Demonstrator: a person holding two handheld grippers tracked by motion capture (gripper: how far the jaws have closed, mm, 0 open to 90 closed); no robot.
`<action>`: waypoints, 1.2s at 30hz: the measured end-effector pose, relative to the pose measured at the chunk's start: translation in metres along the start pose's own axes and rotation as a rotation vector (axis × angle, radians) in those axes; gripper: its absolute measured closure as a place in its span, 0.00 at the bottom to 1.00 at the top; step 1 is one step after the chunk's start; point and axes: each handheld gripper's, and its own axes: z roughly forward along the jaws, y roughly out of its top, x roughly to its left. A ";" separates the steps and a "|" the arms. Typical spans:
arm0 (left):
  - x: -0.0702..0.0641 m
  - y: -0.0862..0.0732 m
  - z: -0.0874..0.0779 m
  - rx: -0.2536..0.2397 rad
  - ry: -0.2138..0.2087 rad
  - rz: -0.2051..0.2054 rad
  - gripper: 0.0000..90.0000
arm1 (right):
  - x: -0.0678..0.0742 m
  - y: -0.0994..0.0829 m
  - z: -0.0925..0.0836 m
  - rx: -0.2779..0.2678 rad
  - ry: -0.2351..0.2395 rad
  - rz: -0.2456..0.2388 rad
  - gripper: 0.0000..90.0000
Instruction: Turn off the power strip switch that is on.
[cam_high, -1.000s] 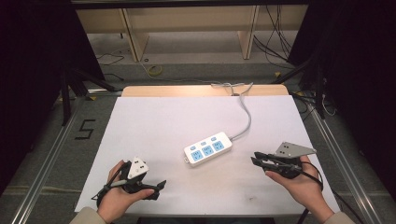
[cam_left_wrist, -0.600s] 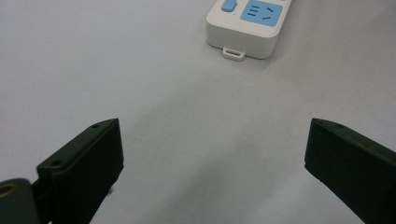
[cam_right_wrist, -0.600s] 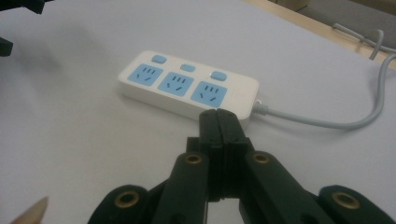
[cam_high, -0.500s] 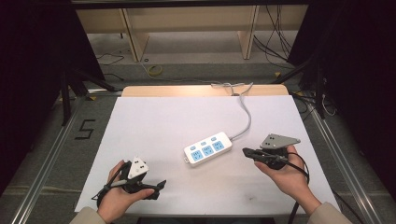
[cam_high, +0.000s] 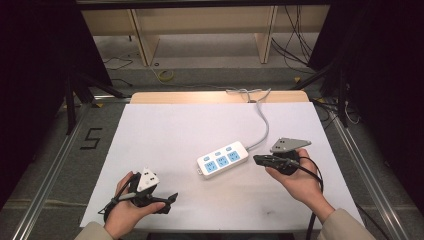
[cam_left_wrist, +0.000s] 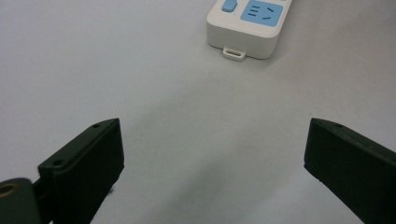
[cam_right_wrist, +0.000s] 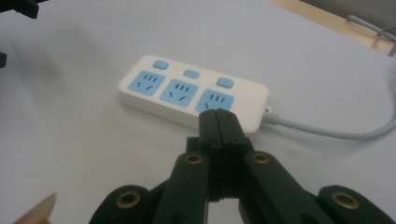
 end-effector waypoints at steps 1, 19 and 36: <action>0.000 0.000 0.000 -0.001 0.000 0.000 0.05 | 0.000 0.002 0.001 0.003 0.000 0.001 1.00; 0.001 0.000 -0.001 -0.001 0.001 0.002 0.05 | -0.002 0.022 0.022 0.059 0.000 -0.008 1.00; 0.001 0.000 -0.001 -0.003 0.003 0.001 0.06 | -0.001 0.036 0.036 0.085 0.009 -0.013 1.00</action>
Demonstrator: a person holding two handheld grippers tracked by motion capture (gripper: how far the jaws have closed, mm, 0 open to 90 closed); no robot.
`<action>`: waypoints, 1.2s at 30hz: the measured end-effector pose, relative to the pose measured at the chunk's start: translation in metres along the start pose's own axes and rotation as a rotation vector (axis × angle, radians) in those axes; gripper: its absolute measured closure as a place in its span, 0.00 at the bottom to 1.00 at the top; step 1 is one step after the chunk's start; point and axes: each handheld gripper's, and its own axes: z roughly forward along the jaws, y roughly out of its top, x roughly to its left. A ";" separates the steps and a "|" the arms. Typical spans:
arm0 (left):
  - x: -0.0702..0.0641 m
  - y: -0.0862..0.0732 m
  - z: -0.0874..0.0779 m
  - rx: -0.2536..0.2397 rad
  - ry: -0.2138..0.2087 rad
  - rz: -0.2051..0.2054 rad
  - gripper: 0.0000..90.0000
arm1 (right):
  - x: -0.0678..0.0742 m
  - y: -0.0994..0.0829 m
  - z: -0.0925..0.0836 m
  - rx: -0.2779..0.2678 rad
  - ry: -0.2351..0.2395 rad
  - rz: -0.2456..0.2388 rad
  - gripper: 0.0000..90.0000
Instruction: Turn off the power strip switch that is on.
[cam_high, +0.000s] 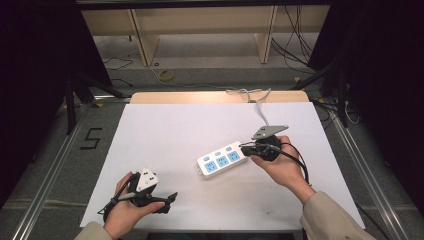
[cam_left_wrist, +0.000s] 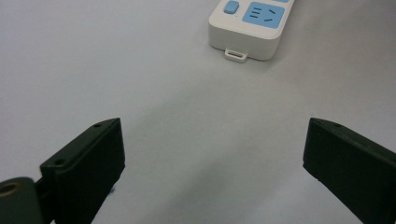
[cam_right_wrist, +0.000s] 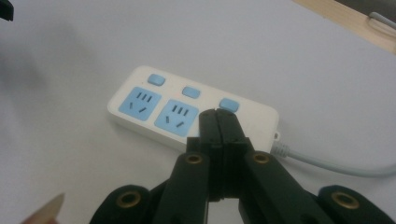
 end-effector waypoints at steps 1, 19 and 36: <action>0.000 0.000 0.000 0.000 0.000 0.000 0.06 | 0.000 0.001 0.001 0.001 0.000 0.001 1.00; 0.001 0.000 0.000 -0.004 0.004 -0.001 0.06 | 0.000 0.011 0.012 0.027 0.010 0.001 1.00; 0.000 0.000 0.000 -0.005 0.002 -0.001 0.06 | 0.000 0.021 0.022 0.054 0.012 0.005 1.00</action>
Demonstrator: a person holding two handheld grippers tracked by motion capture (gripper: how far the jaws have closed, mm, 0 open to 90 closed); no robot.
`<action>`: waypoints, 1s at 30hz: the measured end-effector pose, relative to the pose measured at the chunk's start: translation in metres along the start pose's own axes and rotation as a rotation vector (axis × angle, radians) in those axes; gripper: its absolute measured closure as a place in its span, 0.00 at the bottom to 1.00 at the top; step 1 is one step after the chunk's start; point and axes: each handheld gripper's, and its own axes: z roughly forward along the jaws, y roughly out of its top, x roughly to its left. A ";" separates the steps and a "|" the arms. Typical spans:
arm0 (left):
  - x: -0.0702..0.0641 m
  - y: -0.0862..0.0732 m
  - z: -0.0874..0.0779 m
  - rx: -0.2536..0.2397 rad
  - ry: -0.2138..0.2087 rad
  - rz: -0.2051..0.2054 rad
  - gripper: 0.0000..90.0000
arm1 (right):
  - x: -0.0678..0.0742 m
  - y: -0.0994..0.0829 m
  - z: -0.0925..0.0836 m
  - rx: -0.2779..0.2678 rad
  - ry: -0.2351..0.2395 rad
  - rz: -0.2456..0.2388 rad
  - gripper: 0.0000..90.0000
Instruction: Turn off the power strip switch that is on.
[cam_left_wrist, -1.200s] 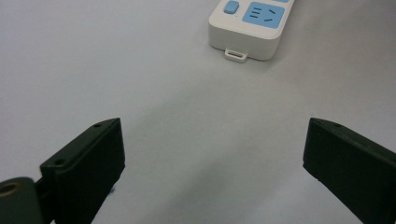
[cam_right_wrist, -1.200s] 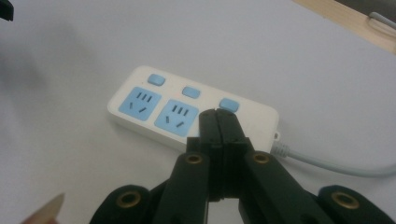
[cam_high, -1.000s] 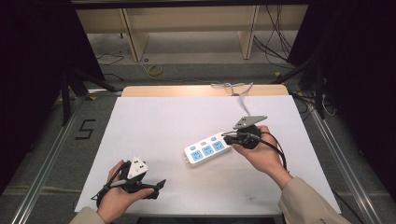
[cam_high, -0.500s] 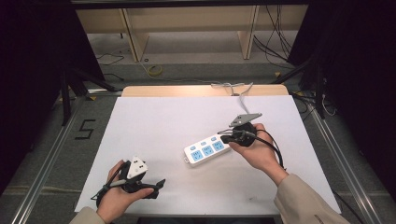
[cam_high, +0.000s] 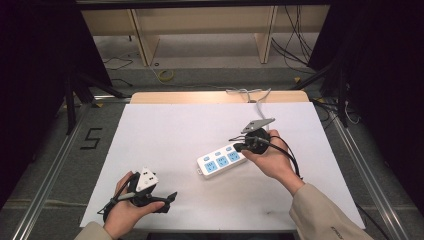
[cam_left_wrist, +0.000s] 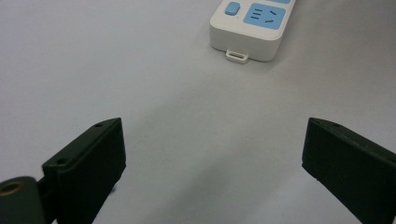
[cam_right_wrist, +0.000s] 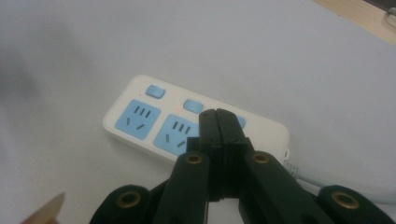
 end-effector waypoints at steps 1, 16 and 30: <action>0.000 0.000 0.000 -0.001 0.001 -0.002 0.06 | 0.000 0.001 0.002 0.002 0.001 -0.001 1.00; 0.000 0.000 0.000 -0.001 -0.002 -0.002 0.06 | 0.001 0.009 0.014 0.049 0.000 -0.009 1.00; 0.000 0.000 0.000 -0.001 -0.004 0.000 0.06 | 0.001 0.020 0.027 0.097 0.006 -0.013 1.00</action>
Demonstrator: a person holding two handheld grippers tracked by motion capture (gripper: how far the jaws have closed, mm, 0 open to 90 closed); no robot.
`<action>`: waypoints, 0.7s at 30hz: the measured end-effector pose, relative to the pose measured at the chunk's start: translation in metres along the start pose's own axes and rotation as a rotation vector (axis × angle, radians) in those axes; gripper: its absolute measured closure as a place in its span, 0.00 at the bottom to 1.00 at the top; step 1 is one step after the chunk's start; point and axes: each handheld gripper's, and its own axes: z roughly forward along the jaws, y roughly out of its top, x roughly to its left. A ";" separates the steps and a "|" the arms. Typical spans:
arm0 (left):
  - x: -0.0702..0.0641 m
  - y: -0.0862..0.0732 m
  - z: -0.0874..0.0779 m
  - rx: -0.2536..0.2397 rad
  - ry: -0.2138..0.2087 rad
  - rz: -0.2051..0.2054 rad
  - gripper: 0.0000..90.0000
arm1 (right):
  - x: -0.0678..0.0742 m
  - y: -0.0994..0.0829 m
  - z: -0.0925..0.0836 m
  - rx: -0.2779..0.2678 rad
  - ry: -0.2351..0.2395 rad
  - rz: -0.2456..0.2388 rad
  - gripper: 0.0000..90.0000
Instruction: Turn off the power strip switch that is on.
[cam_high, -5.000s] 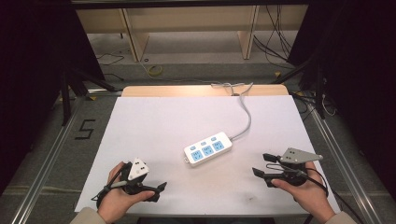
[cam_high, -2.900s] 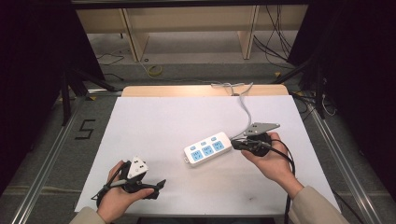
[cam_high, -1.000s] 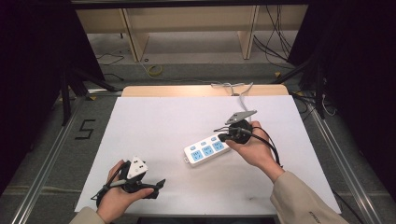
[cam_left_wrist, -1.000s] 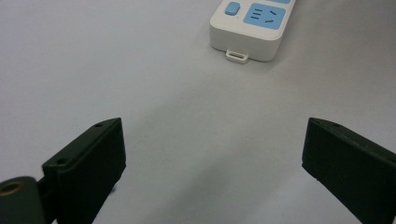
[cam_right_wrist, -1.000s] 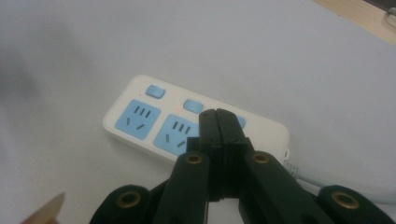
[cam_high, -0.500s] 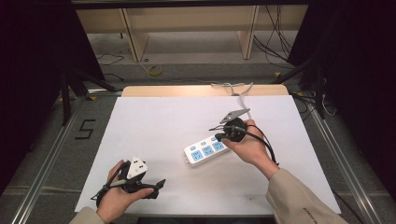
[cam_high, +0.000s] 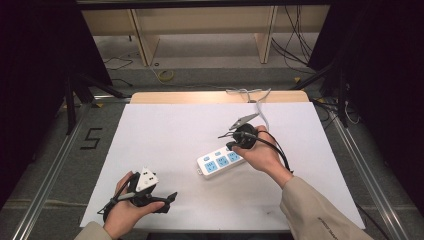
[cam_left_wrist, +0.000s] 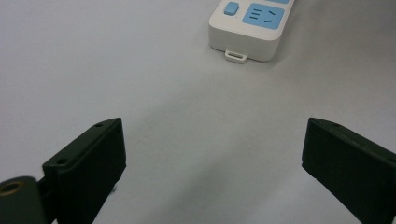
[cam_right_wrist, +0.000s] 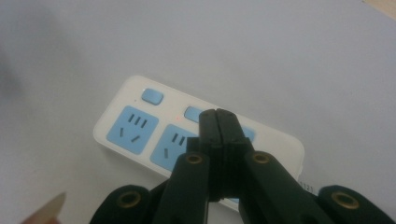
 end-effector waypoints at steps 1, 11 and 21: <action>0.000 0.000 0.000 0.000 0.000 0.000 0.06 | 0.000 0.002 0.002 0.006 0.000 -0.004 1.00; 0.000 0.000 0.000 0.002 -0.002 0.007 0.07 | 0.001 0.010 0.011 0.047 0.007 -0.009 1.00; 0.000 0.000 0.000 0.004 -0.002 0.008 0.07 | 0.003 0.018 0.021 0.085 0.022 0.002 1.00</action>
